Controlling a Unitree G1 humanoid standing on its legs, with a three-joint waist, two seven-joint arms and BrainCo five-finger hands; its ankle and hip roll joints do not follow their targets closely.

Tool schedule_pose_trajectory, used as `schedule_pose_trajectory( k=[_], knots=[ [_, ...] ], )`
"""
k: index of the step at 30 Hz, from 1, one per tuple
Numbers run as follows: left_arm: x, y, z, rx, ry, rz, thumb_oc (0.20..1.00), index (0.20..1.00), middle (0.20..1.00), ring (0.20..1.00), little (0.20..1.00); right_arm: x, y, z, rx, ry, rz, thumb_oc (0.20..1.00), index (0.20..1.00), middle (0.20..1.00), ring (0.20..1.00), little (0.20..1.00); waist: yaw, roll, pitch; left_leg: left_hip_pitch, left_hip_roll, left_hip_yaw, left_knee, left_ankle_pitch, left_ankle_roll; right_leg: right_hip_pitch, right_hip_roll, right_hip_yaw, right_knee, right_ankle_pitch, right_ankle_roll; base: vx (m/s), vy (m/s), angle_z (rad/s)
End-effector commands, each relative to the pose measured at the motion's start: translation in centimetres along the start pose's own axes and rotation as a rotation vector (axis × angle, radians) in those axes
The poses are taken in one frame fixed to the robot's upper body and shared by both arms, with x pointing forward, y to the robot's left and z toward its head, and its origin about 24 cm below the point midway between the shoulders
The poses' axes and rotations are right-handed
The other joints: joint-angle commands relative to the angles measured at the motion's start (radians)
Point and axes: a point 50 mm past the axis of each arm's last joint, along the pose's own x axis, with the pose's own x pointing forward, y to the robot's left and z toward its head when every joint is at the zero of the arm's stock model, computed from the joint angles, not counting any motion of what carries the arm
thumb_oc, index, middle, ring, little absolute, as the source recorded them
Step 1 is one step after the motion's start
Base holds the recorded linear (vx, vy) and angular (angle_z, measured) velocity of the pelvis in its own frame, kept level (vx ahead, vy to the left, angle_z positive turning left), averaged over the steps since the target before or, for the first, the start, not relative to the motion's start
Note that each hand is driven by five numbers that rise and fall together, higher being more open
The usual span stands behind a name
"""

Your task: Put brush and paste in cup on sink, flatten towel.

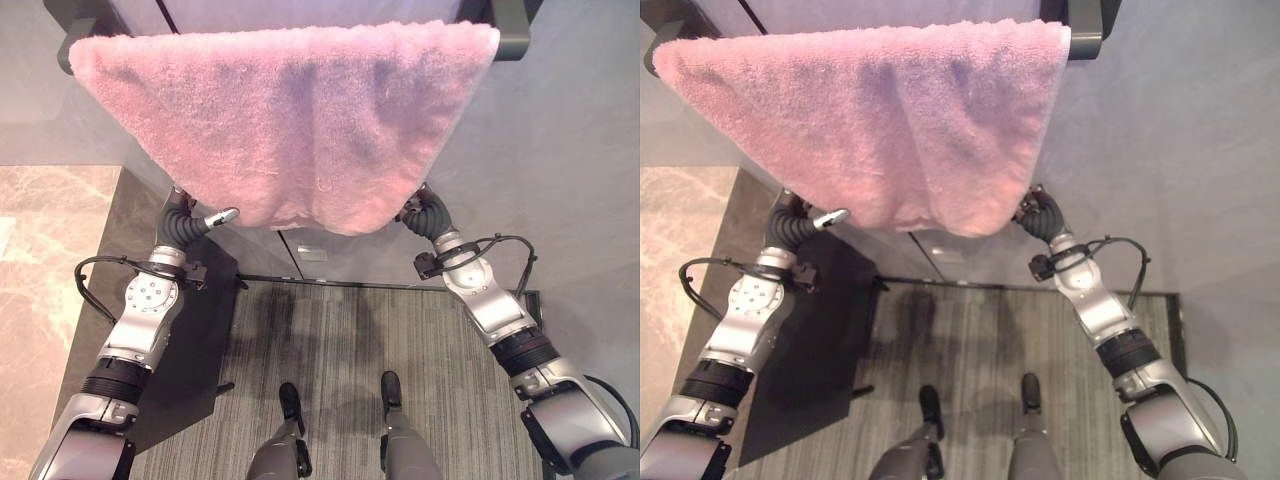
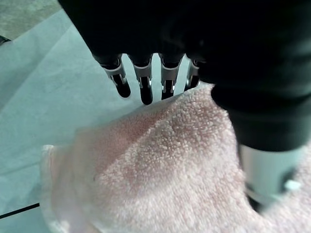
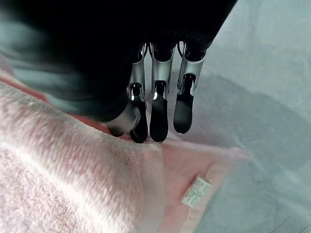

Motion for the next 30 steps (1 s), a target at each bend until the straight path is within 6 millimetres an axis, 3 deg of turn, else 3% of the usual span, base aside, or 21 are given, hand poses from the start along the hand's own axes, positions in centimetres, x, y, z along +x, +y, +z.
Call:
schedule_pose_trajectory(
  k=[1,7,8,16,23,30],
  knots=[
    [1.2,1.4,2.3,0.044,-0.091,0.017,1.0,1.0,1.0,1.0,1.0,1.2,-1.0,2.5,-0.009,-0.107,-0.025,1.0,1.0,1.0,1.0,1.0,0.008,-0.029,-0.026,-0.025,0.013,-0.078,0.004,0.013,-0.051,-0.024,-0.083,0.036,-0.002,0.016,0.057,0.0,0.0,0.0],
    [0.9,1.6,2.1,0.045,-0.084,0.018,1.0,1.0,1.0,1.0,1.0,0.2,-1.5,1.9,0.016,-0.102,0.004,1.0,1.0,1.0,1.0,1.0,0.003,-0.034,-0.026,-0.024,0.013,-0.073,0.004,0.011,-0.049,-0.026,-0.084,0.039,-0.002,0.017,0.058,0.0,0.0,0.0],
    [0.9,1.6,2.1,0.043,-0.085,0.014,0.937,0.937,0.937,0.937,0.937,0.0,-1.7,1.8,0.021,-0.1,0.013,1.0,1.0,1.0,1.0,1.0,0.001,-0.035,-0.026,-0.025,0.013,-0.072,0.004,0.011,-0.049,-0.028,-0.084,0.039,-0.002,0.017,0.058,0.0,0.0,0.0],
    [1.2,1.6,2.7,0.038,-0.107,-0.006,0.89,0.89,0.89,0.89,0.89,-0.6,-2.6,1.6,0.057,-0.11,0.028,1.0,1.0,1.0,1.0,1.0,-0.007,-0.042,-0.021,-0.03,0.014,-0.067,0.004,0.011,-0.049,-0.037,-0.083,0.043,-0.002,0.02,0.059,0.0,0.0,0.0],
    [1.2,1.8,2.7,0.03,-0.108,-0.004,0.856,0.856,0.856,0.856,0.856,-1.0,-4.3,0.7,-0.055,-0.07,0.0,1.0,1.0,1.0,1.0,1.0,-0.008,-0.043,-0.021,-0.034,0.015,-0.064,0.004,0.012,-0.05,-0.042,-0.085,0.04,-0.002,0.023,0.06,0.0,0.0,0.0],
    [1.2,1.7,2.6,0.024,-0.106,-0.002,0.708,0.708,0.708,0.708,0.708,-0.9,-3.9,0.9,-0.009,-0.081,0.013,1.0,1.0,1.0,1.0,1.0,-0.007,-0.043,-0.02,-0.036,0.014,-0.065,0.004,0.013,-0.05,-0.046,-0.083,0.044,-0.002,0.024,0.059,0.0,0.0,0.0]
  ],
)
